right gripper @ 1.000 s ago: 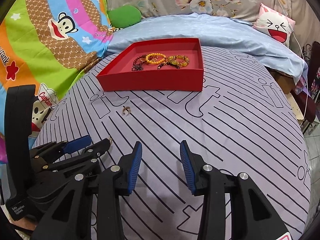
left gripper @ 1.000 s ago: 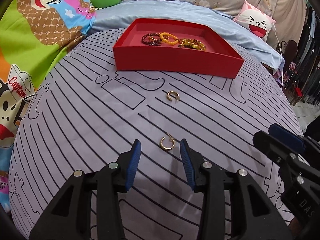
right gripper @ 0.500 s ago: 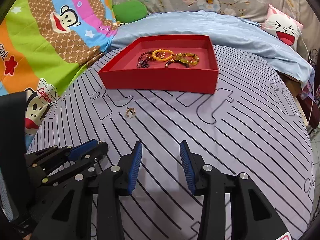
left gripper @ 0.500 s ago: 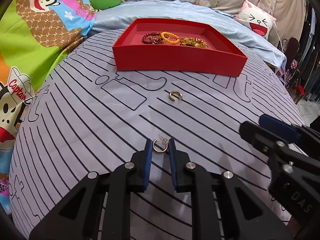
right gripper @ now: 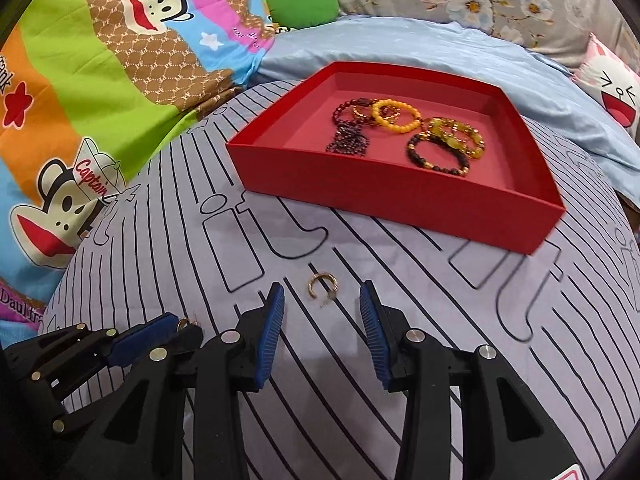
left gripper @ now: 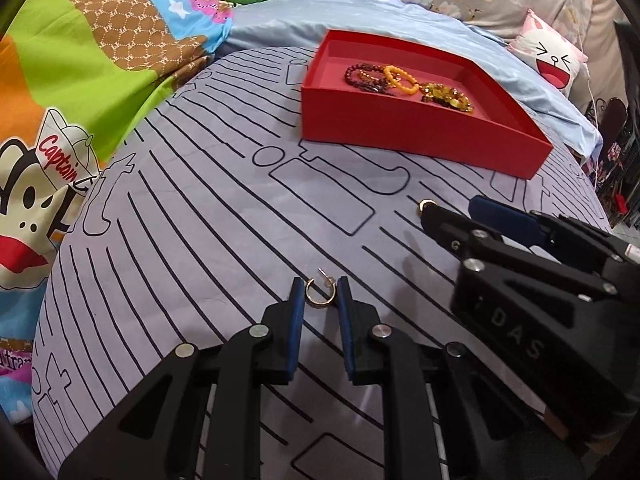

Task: Organize jewelry
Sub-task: 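Grasp a gold hoop earring with the left tool while the right tool grasps another hoop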

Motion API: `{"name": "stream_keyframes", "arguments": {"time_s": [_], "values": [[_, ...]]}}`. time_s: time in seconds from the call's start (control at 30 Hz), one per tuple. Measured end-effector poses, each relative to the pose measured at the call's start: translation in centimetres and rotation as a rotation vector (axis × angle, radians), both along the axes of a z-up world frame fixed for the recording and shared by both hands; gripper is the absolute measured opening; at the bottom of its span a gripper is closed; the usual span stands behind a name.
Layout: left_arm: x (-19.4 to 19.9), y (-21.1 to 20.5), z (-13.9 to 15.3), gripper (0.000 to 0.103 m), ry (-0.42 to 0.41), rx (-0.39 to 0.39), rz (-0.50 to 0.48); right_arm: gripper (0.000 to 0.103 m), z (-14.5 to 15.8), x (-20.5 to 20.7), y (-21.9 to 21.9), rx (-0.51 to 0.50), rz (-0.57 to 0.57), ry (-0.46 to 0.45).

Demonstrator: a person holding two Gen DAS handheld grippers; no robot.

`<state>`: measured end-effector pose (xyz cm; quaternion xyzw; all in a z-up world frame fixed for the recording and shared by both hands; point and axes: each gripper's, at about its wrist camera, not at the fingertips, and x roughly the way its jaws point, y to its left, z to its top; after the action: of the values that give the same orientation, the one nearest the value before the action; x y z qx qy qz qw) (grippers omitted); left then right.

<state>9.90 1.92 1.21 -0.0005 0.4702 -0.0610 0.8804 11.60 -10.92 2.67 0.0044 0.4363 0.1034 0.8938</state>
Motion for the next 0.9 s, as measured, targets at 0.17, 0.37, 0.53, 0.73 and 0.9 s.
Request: {"name": "stream_keyframes", "arguments": {"time_s": [0.17, 0.37, 0.53, 0.73, 0.9], "values": [[0.6, 0.4, 0.0, 0.016, -0.002, 0.008, 0.006, 0.022, -0.8, 1.1, 0.6, -0.008, 0.005, 0.022], [0.8, 0.2, -0.1, 0.016, -0.008, 0.023, 0.003, 0.016, -1.1, 1.3, 0.4, -0.010, -0.001, 0.023], [0.8, 0.1, -0.1, 0.016, -0.007, 0.022, 0.002, 0.016, -0.8, 0.9, -0.2, -0.001, -0.014, 0.017], [0.5, -0.4, 0.4, 0.016, -0.013, 0.016, -0.007, 0.016, 0.5, -1.2, -1.6, 0.018, -0.033, -0.004], [-0.2, -0.8, 1.6, 0.016, -0.022, -0.019, -0.025, 0.016, 1.5, -4.3, -4.6, 0.052, -0.074, -0.017]]}}
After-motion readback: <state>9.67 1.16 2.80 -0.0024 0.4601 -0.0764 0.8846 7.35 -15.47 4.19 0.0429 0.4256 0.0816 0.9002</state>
